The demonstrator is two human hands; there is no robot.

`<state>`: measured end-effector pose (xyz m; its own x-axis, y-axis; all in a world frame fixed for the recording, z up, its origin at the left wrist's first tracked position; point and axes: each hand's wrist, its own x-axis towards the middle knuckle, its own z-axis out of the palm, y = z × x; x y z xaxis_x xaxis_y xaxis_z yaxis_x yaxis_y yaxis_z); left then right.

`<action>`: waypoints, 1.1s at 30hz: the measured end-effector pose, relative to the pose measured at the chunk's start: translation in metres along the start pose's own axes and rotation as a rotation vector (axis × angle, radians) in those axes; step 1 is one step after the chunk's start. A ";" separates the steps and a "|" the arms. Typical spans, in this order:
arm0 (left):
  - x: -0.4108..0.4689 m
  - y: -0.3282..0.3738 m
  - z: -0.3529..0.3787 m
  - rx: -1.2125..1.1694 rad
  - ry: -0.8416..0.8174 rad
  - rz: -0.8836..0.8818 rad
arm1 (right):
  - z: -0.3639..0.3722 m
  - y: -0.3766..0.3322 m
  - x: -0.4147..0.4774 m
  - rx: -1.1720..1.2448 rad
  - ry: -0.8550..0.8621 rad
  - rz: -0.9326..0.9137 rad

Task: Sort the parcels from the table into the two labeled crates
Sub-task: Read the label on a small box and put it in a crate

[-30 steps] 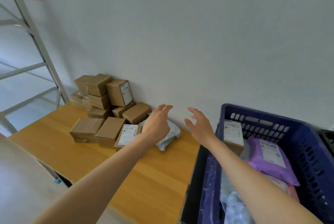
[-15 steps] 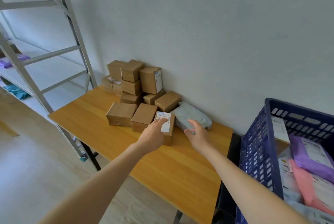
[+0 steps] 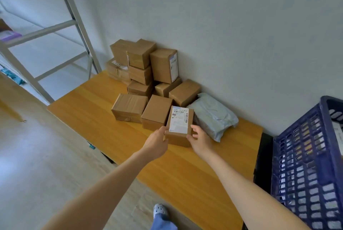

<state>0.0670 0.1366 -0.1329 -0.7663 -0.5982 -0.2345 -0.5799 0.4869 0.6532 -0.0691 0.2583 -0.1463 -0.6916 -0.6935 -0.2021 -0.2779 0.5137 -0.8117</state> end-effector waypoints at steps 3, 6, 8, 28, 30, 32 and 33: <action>0.022 -0.010 0.007 -0.014 -0.073 -0.068 | 0.006 0.007 0.021 0.012 -0.038 0.054; 0.048 -0.016 0.011 -0.049 -0.110 -0.156 | 0.012 0.014 0.044 0.026 -0.112 0.117; 0.063 -0.018 0.013 -0.084 -0.121 -0.213 | 0.014 0.018 0.053 0.047 -0.145 0.161; 0.094 -0.039 0.023 -0.287 -0.242 -0.313 | 0.031 0.032 0.065 0.474 -0.101 0.450; 0.090 -0.040 0.021 -0.294 -0.263 -0.287 | 0.032 0.031 0.054 0.521 -0.078 0.487; 0.086 -0.041 0.017 -0.293 -0.288 -0.251 | 0.034 0.028 0.041 0.553 -0.051 0.515; 0.083 -0.041 0.014 -0.294 -0.299 -0.232 | 0.034 0.025 0.034 0.564 -0.033 0.518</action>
<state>0.0231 0.0758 -0.1899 -0.6971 -0.4392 -0.5668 -0.6752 0.1359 0.7250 -0.0768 0.2304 -0.1917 -0.6178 -0.4539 -0.6421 0.4649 0.4477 -0.7638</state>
